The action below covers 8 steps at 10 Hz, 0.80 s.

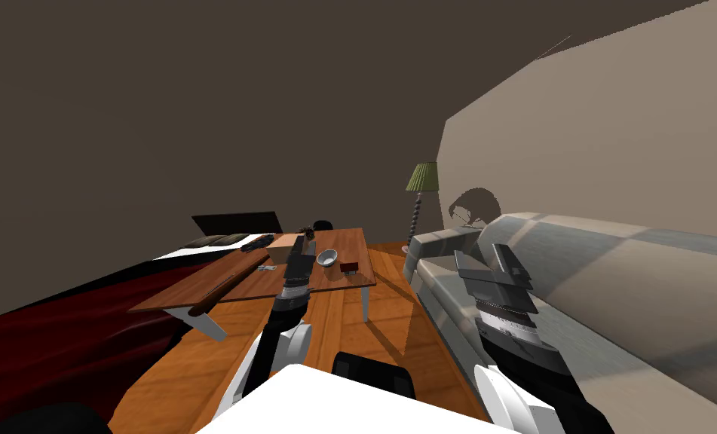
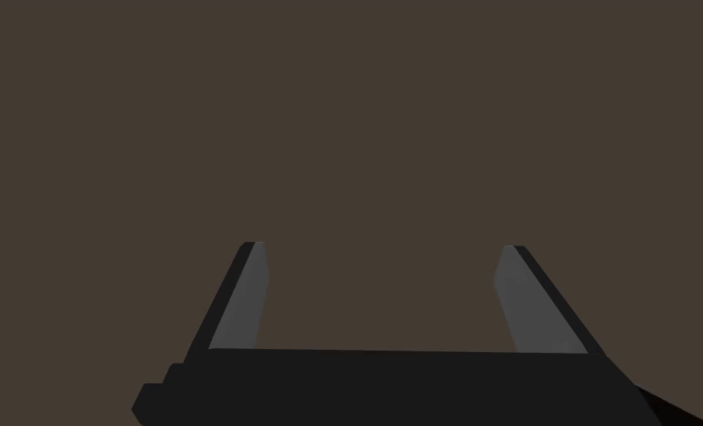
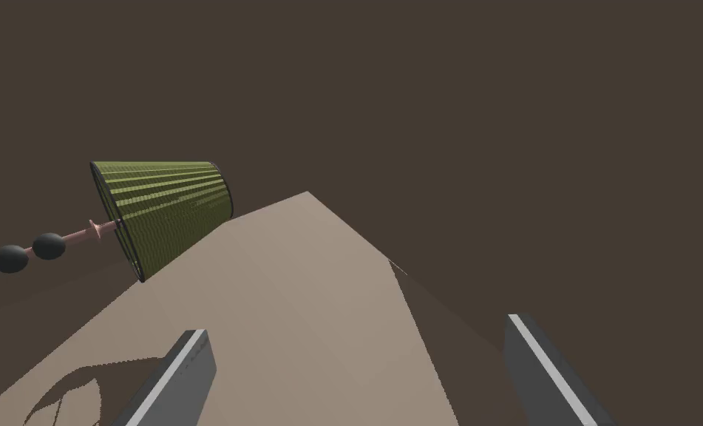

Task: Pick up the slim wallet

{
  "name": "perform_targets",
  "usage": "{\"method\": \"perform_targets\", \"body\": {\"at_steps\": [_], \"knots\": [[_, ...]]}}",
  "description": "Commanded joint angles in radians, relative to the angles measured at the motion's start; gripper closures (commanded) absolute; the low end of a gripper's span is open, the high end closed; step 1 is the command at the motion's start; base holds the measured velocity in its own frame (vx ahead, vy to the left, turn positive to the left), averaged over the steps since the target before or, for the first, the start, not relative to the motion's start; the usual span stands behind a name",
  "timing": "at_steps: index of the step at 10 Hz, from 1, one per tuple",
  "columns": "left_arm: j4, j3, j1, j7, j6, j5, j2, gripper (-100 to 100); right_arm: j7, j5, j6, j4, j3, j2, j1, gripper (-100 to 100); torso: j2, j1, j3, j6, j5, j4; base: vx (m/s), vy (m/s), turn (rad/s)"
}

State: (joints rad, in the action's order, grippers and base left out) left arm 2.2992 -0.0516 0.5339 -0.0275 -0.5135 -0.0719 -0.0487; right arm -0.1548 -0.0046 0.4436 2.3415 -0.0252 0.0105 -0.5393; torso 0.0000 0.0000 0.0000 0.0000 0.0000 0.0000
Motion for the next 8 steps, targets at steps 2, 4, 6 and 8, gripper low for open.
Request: {"method": "perform_targets", "body": {"at_steps": [2, 4, 6, 8], "knots": [[-0.030, 0.001, -0.010, -0.013, -0.007, -0.008, 0.077, -100, 0.000, 0.000, 0.000, 0.000, 0.000, 0.000, 0.000, 0, 0.000, 0.001, 0.000, 0.000, 0.000, 0.000, 0.005, 0.021, -0.083], [-0.049, 0.001, -0.016, -0.022, -0.011, -0.013, 0.116, -100, 0.000, 0.000, 0.000, 0.000, 0.000, 0.000, 0.000, 0, 0.000, 0.003, 0.000, 0.000, 0.001, 0.000, 0.005, 0.035, -0.053], [-0.097, 0.003, -0.033, -0.044, -0.023, -0.026, 0.171, -100, 0.000, 0.000, 0.000, 0.000, 0.000, 0.000, 0.000, 0, 0.000, 0.003, 0.000, 0.000, 0.001, 0.000, 0.001, 0.051, -0.163], [-0.158, 0.005, -0.054, -0.072, -0.038, -0.043, 0.211, -100, 0.000, 0.000, 0.000, 0.000, 0.000, 0.000, 0.000, 0, -0.001, 0.005, 0.000, 0.000, 0.001, 0.000, 0.011, 0.078, -0.207]]}}
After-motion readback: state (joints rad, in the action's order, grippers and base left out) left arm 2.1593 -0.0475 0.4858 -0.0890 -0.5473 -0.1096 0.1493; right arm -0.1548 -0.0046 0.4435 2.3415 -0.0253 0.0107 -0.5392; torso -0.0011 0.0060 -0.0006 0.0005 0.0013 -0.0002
